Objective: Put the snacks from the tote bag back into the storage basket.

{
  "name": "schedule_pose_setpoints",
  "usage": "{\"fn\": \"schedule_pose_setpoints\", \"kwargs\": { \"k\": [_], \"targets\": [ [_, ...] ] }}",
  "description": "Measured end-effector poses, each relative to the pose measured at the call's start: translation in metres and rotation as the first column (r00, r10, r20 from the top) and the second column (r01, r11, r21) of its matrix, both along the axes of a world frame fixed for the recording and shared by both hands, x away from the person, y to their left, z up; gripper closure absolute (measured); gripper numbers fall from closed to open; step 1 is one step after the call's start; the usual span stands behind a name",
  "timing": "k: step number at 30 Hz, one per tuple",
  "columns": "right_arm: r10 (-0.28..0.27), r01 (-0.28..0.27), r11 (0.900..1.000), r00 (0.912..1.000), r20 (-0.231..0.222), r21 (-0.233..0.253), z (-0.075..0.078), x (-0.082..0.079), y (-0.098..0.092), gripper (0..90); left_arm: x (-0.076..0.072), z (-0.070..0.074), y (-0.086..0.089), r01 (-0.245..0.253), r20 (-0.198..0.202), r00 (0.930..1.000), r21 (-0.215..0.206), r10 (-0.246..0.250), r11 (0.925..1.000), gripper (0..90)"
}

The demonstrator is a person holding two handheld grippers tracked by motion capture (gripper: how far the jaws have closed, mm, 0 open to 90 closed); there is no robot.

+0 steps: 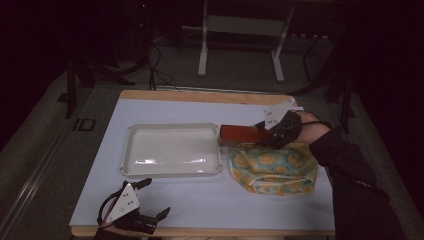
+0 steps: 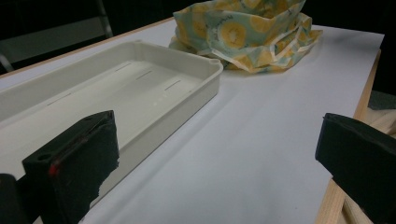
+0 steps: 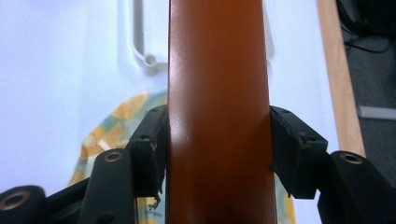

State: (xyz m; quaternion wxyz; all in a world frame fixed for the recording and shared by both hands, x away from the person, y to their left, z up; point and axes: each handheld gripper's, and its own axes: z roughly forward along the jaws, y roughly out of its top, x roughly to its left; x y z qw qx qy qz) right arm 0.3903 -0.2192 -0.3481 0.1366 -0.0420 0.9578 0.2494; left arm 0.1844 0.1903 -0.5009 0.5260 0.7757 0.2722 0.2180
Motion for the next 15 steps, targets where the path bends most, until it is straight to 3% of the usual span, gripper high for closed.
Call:
{"fn": "schedule_pose_setpoints", "kwargs": {
  "k": [7, 15],
  "targets": [
    [0.063, -0.063, 0.998, 0.9979, 0.013, 0.006, 0.0, -0.002, 0.026, 42.7, 0.0, 0.0, -0.001, 0.01, 0.0, 0.9999, 0.012, -0.01, 0.9999, 0.0],
    [0.124, -0.123, 0.992, 0.9921, 0.019, -0.027, -0.008, -0.005, 0.056, 42.7, -0.002, 0.0, -0.001, 0.016, 0.002, 0.9999, 0.008, -0.016, 0.9998, 0.0]
  ]
}}
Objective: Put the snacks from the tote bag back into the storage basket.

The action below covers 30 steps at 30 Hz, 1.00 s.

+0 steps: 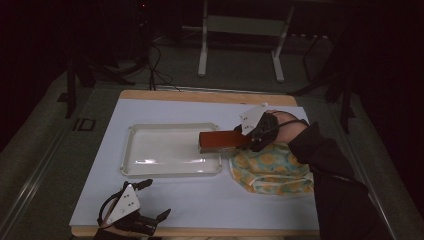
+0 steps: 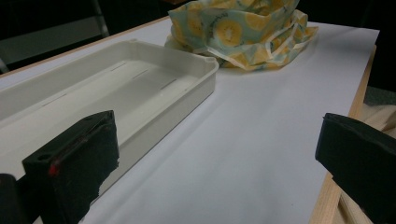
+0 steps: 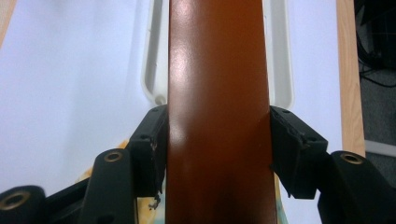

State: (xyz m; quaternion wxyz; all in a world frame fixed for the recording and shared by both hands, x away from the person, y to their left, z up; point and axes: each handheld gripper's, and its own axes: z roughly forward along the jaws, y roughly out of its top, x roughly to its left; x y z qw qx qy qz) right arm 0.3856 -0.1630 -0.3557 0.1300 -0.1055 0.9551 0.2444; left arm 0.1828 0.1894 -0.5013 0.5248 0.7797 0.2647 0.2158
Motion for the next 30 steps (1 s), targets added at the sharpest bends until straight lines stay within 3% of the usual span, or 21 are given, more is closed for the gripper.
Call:
{"fn": "schedule_pose_setpoints", "kwargs": {
  "k": [30],
  "targets": [
    [0.138, -0.138, 0.99, 0.9905, 0.0, 0.031, -0.001, -0.005, 0.082, 42.7, -0.004, 0.001, 0.001, 0.01, 0.016, 0.9998, 0.01, -0.01, 0.9999, 0.0]
  ]
}}
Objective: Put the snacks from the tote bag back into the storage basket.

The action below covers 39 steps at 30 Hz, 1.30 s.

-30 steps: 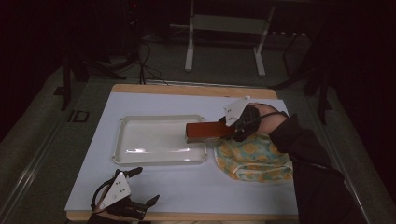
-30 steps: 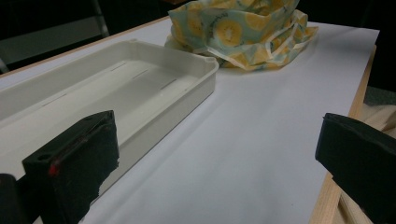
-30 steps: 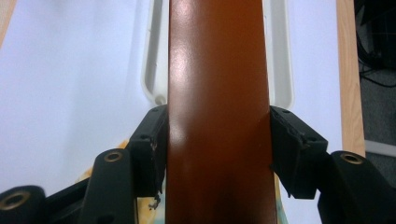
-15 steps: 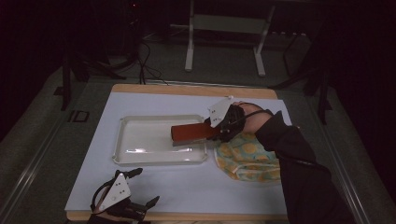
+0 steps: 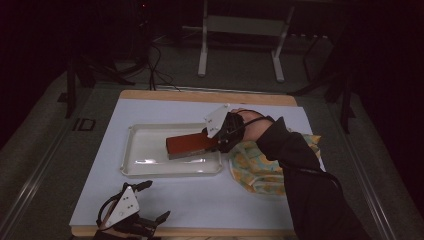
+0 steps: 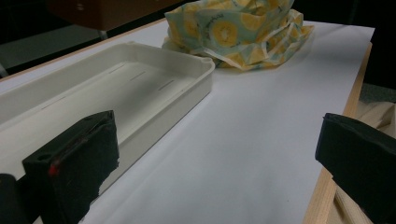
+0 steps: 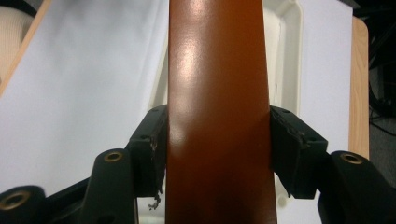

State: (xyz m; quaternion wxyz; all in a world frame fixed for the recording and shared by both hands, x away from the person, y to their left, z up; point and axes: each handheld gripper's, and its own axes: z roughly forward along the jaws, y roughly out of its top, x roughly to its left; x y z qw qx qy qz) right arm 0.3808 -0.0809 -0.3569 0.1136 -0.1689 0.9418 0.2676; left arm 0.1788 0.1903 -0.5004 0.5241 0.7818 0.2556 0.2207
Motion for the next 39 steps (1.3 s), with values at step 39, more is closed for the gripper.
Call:
{"fn": "schedule_pose_setpoints", "kwargs": {
  "k": [39],
  "targets": [
    [-0.08, 0.079, 0.997, 0.9949, -0.062, -0.025, -0.082, 0.032, 0.037, 42.6, -0.002, 0.0, 0.001, 0.003, -0.003, 1.0, -0.004, -0.003, 1.0, 0.0]
  ]
}}
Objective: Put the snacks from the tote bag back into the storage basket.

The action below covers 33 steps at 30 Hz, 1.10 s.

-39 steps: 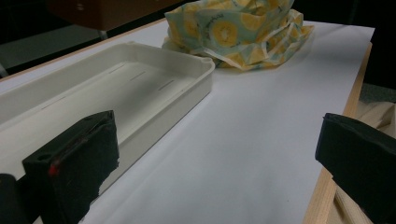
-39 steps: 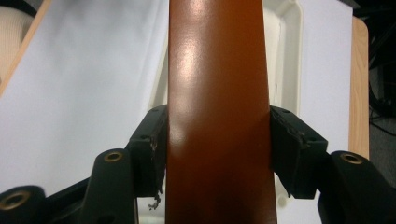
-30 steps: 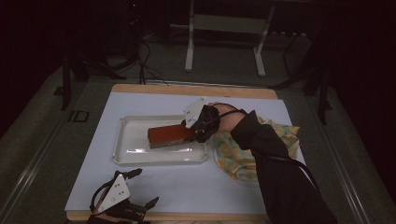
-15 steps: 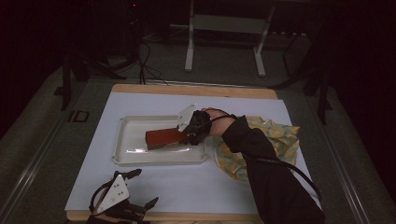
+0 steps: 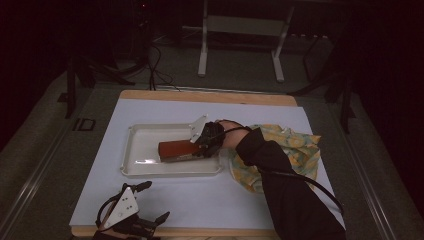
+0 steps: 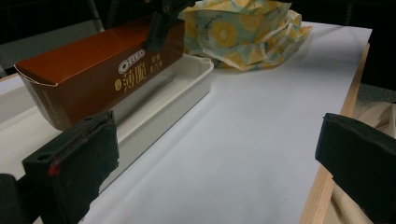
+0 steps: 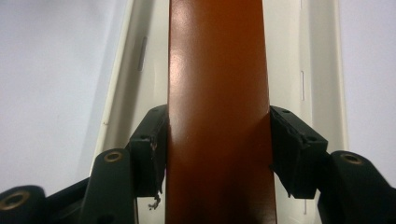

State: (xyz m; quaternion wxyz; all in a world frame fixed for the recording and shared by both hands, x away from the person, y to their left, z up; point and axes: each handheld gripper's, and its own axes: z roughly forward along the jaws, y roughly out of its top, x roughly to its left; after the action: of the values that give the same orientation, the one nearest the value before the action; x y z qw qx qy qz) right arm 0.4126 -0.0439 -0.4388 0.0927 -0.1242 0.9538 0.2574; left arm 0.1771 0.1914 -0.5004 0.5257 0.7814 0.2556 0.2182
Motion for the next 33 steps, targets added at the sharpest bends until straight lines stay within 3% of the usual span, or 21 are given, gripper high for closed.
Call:
{"fn": "schedule_pose_setpoints", "kwargs": {
  "k": [16, 33],
  "targets": [
    [-0.02, 0.02, 0.999, 0.9995, -0.023, -0.025, -0.023, 0.007, 0.002, 42.5, 0.0, 0.0, 0.0, 0.001, -0.002, 1.0, -0.004, -0.001, 1.0, 0.0],
    [-0.036, 0.033, 0.999, 0.9976, -0.06, -0.041, -0.035, 0.013, 0.004, 41.9, 0.0, 0.0, 0.001, 0.004, -0.001, 1.0, -0.012, -0.004, 0.9999, 0.0]
  ]
}}
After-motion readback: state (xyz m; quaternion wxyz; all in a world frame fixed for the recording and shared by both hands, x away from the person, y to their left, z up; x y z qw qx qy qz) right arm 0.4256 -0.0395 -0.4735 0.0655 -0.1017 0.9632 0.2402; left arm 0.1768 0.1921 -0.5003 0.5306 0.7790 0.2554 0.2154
